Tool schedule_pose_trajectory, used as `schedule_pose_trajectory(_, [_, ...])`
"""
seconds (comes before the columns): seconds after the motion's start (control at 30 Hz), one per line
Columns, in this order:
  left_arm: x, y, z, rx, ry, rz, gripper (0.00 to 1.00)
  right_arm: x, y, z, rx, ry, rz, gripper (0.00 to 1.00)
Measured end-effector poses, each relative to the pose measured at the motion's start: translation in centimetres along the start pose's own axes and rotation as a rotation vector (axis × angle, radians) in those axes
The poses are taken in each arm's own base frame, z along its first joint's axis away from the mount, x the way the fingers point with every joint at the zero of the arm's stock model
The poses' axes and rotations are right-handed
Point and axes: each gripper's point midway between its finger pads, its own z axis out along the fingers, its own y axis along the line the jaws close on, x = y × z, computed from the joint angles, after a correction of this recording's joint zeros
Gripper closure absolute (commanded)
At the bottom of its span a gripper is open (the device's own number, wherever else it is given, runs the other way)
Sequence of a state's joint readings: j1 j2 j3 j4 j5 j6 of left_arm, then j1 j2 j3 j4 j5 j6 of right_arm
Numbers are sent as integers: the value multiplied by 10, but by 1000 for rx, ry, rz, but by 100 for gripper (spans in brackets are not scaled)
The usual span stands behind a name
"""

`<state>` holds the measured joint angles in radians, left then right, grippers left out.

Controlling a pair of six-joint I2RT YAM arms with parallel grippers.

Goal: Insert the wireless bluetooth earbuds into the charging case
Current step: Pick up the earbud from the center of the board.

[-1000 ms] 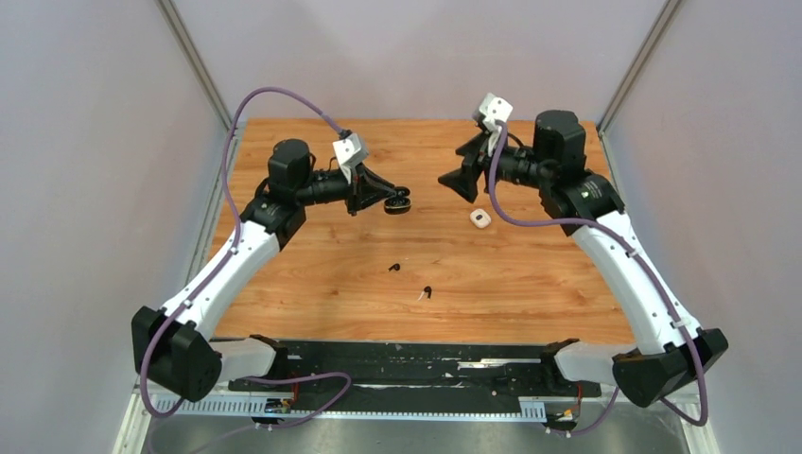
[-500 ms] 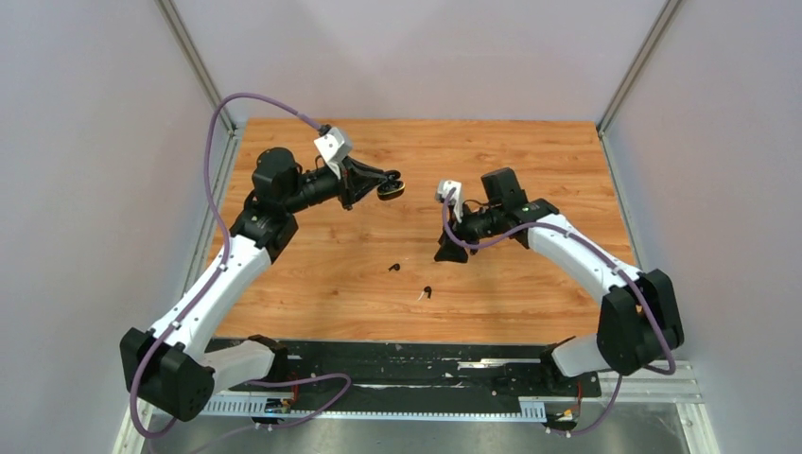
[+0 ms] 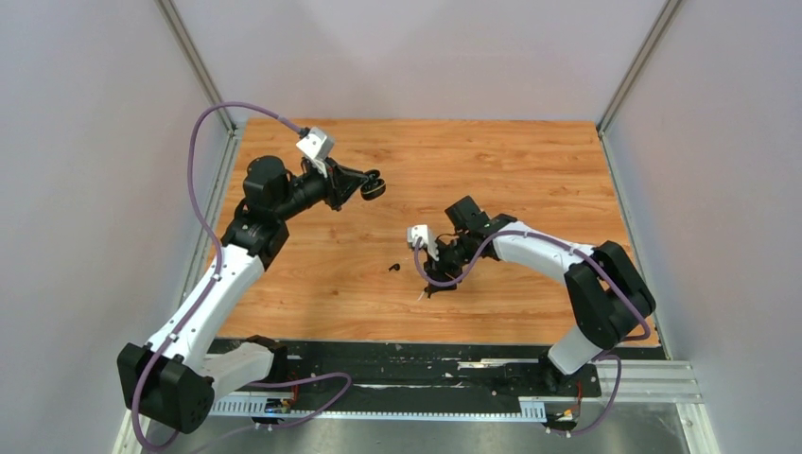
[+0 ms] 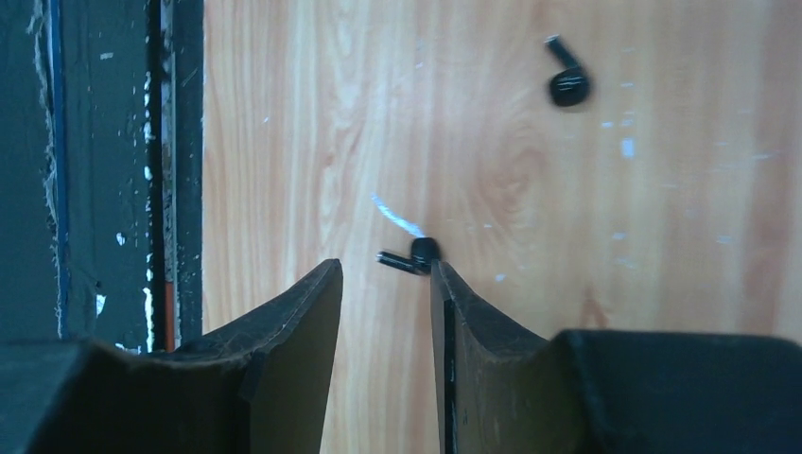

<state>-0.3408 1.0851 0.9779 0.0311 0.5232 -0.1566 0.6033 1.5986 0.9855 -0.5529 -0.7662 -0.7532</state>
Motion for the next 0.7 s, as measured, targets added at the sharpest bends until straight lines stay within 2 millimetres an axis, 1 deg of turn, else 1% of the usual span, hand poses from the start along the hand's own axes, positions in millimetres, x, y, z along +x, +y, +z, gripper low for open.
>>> schedule_pose_trajectory(0.13, [6,4,-4,-24,9,-22,100,21,15,16,-12,64,3,65])
schedule_pose_trajectory(0.17, [7,4,-5,-28,9,-25,100,23,17,18,-13,72,2,66])
schedule_pose_trajectory(0.27, [6,3,-8,-33,4,-27,100,30,10,20,36,95,21,67])
schedule_pose_trajectory(0.37, [5,4,-10,-38,-1,-28,100,29,0,20,87,96,26,67])
schedule_pose_trajectory(0.47, [5,4,-10,-39,-4,-27,100,27,-8,20,123,92,30,65])
schedule_pose_trajectory(0.57, [5,4,-10,-40,-5,-27,100,27,-11,22,137,95,36,63])
schedule_pose_trajectory(0.7, [6,4,-10,-40,-3,-28,100,32,-10,28,132,115,35,63])
